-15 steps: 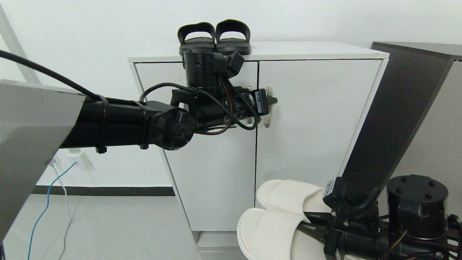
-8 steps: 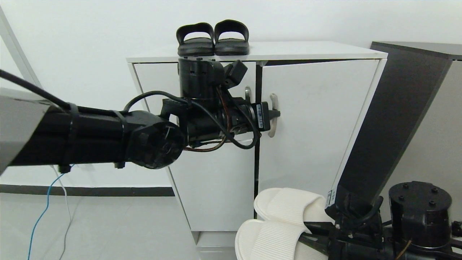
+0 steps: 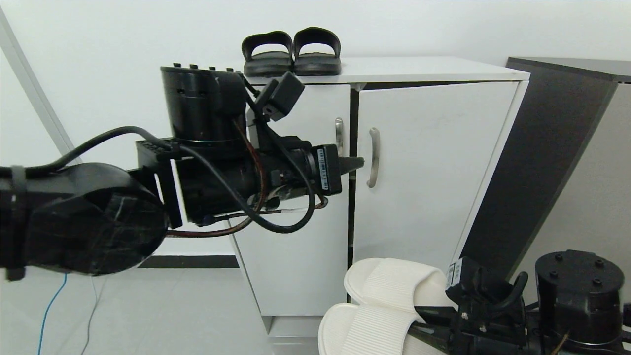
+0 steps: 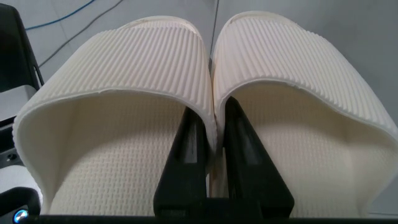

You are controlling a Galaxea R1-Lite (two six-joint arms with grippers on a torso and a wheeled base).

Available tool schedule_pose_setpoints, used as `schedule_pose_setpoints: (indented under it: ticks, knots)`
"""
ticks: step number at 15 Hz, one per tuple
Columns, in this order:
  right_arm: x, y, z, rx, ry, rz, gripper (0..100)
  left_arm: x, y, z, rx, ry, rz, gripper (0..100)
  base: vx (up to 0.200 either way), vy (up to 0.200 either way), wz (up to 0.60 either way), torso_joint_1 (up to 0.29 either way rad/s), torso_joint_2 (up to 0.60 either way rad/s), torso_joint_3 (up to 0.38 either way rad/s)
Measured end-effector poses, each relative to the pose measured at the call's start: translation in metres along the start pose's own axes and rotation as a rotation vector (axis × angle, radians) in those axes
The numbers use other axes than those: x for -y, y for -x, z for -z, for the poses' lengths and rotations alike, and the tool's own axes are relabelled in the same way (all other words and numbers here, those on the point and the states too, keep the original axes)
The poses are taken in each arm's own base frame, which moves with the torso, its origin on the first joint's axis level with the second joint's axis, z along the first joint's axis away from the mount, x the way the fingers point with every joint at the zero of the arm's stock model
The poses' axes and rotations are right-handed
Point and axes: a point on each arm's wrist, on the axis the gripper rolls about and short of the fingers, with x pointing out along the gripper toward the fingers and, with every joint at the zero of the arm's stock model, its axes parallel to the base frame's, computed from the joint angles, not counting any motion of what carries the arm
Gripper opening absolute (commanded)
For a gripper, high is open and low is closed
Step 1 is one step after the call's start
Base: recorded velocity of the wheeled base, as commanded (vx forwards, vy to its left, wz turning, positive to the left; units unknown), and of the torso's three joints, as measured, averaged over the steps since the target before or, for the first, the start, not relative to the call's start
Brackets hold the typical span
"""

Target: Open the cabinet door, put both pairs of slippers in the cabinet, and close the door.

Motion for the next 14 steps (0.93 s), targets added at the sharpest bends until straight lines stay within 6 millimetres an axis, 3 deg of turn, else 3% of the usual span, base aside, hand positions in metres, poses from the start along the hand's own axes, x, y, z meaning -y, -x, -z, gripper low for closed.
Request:
schedule_pose_setpoints:
  ticks: [3, 6, 9, 14]
  knots:
    - [-0.001, 0.000, 0.000, -0.001, 0.001, -0.004, 0, 0.004, 0.019, -0.001, 0.033, 0.015, 0.004, 0, 0.000, 0.000, 0.00, 0.000, 0.00, 0.000]
    - [-0.001, 0.000, 0.000, -0.002, 0.003, -0.003, 0, -0.008, 0.028, -0.011, 0.105, 0.042, -0.025, 0, 0.000, 0.000, 0.00, 0.000, 0.00, 0.000]
    - [-0.001, 0.000, 0.000, -0.002, 0.003, -0.003, 0, -0.024, 0.022, -0.016, 0.154, 0.035, -0.050, 0, 0.000, 0.000, 0.00, 0.000, 0.00, 0.000]
    - [-0.003, 0.000, 0.000, -0.003, 0.007, -0.010, 0, -0.043, -0.005, -0.017, 0.152, 0.040, -0.070, 0, 0.000, 0.000, 0.00, 0.000, 0.00, 0.000]
